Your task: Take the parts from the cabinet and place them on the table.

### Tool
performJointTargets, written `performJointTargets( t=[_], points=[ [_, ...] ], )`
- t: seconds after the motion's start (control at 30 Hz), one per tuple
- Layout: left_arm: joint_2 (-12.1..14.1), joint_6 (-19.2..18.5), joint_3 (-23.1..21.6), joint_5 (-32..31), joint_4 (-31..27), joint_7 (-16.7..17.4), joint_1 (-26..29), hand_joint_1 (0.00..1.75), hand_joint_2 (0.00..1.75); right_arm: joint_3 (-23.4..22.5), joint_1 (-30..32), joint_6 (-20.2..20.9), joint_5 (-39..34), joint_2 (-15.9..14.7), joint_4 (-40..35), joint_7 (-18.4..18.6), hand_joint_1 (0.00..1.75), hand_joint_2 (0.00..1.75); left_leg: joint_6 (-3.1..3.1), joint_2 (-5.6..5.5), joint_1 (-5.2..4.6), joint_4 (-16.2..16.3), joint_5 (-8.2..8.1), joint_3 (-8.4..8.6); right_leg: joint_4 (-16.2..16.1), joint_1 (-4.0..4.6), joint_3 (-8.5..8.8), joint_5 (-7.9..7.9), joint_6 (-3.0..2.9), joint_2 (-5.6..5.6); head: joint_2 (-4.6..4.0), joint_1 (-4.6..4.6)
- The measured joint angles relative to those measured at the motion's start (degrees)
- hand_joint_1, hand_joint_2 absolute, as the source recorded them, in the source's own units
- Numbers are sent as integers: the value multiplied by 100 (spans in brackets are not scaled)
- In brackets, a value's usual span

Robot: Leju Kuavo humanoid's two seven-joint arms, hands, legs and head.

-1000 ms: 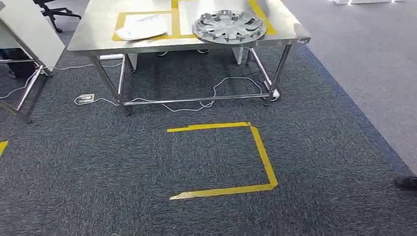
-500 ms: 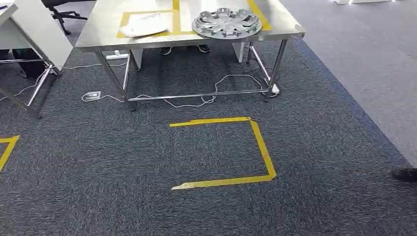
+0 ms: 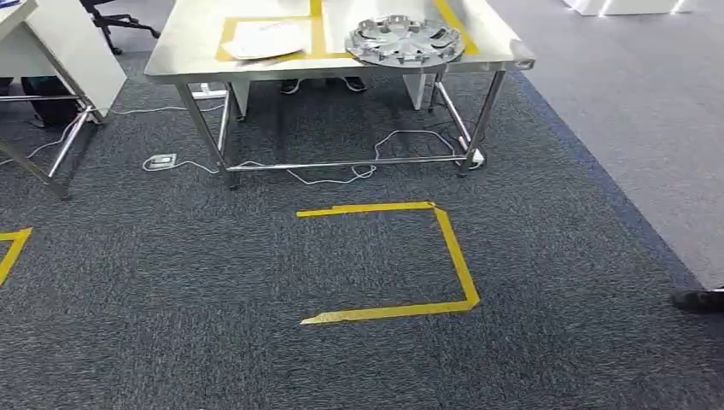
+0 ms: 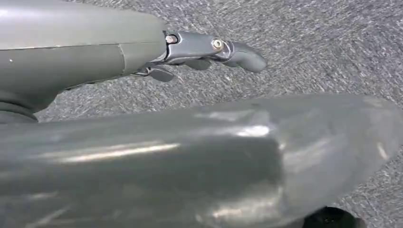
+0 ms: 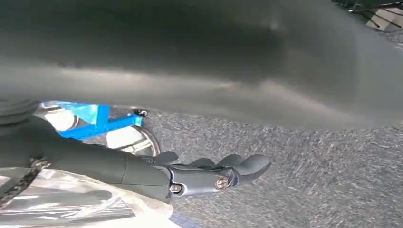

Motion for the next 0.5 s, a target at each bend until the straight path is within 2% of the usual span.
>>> performJointTargets(
  t=[0.1,0.3,0.5],
  points=[
    [2,0,-2,57,0,-9,0,0,0,0,-1,0,-24,0,0,-7,0,0,24,0,-5,5,17,-29,0,-5,4,26,42,1,0,-2],
    [-7,0,0,160,0,-33,-2,0,0,-7,2,0,-177,0,0,-55,0,0,23,0,-5,5,17,-46,8,-5,-24,19,52,1,0,-2],
    [-31,0,96,-31,0,77,27,0,0,-39,24,0,-350,2,0,-164,0,0,9,0,-3,5,26,-62,21,-4,-48,19,52,1,0,-2]
  ],
)
